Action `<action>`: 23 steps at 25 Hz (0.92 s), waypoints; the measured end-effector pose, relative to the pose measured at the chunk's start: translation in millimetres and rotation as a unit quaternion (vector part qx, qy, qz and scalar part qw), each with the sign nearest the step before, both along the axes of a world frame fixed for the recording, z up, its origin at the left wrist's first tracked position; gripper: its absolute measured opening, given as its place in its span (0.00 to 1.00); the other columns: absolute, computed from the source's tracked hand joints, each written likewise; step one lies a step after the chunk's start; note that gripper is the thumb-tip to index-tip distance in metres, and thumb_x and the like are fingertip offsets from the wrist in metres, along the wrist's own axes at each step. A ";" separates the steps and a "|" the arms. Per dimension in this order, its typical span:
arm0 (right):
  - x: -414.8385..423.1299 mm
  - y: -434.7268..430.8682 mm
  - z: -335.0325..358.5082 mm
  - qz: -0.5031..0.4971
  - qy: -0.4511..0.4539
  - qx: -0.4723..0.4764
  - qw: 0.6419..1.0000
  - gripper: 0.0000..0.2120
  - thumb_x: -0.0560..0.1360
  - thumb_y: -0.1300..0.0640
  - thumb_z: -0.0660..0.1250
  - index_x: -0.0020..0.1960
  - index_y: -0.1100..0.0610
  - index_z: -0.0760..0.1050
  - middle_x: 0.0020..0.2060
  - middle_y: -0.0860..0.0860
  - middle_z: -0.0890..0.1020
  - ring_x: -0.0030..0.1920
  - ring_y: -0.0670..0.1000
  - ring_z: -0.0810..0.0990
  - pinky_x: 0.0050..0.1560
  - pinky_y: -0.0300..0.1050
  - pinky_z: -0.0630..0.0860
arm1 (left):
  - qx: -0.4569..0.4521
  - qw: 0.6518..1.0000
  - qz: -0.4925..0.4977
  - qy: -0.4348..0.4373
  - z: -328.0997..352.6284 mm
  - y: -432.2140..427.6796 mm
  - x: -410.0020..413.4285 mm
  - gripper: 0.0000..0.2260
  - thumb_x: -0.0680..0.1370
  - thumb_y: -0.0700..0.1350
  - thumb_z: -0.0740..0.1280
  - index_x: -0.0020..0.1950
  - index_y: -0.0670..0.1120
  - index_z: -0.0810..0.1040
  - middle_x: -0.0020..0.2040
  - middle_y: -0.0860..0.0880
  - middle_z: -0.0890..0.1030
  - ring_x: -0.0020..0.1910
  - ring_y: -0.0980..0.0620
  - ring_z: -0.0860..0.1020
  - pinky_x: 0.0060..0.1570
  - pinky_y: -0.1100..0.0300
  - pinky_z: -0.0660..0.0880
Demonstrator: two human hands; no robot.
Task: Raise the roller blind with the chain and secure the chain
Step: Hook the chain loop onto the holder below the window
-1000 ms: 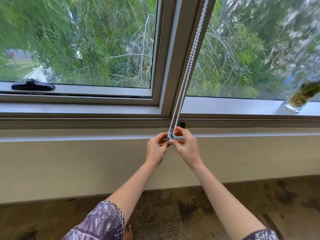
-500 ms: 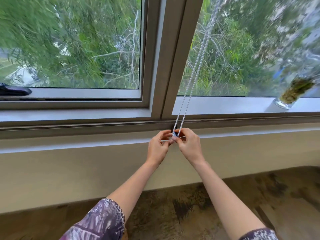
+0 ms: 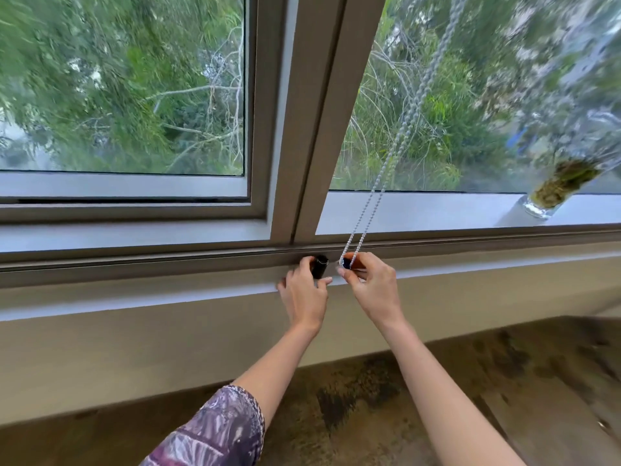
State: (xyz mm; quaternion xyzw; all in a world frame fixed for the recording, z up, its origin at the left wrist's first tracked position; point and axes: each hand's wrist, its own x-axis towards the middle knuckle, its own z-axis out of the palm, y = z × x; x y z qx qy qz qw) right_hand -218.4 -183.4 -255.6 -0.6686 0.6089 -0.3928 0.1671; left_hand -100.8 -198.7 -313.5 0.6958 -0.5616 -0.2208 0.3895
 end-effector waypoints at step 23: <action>38.2 29.3 -12.6 0.122 -0.025 -0.023 0.992 0.11 0.72 0.61 0.72 0.54 0.53 0.80 0.46 0.45 0.82 0.48 0.40 0.81 0.48 0.28 0.75 | -0.092 0.993 -0.065 -0.035 5.0 51.3 69.2 0.12 0.75 0.49 0.69 0.58 0.52 0.80 0.53 0.53 0.84 0.52 0.49 0.81 0.49 0.55 0.75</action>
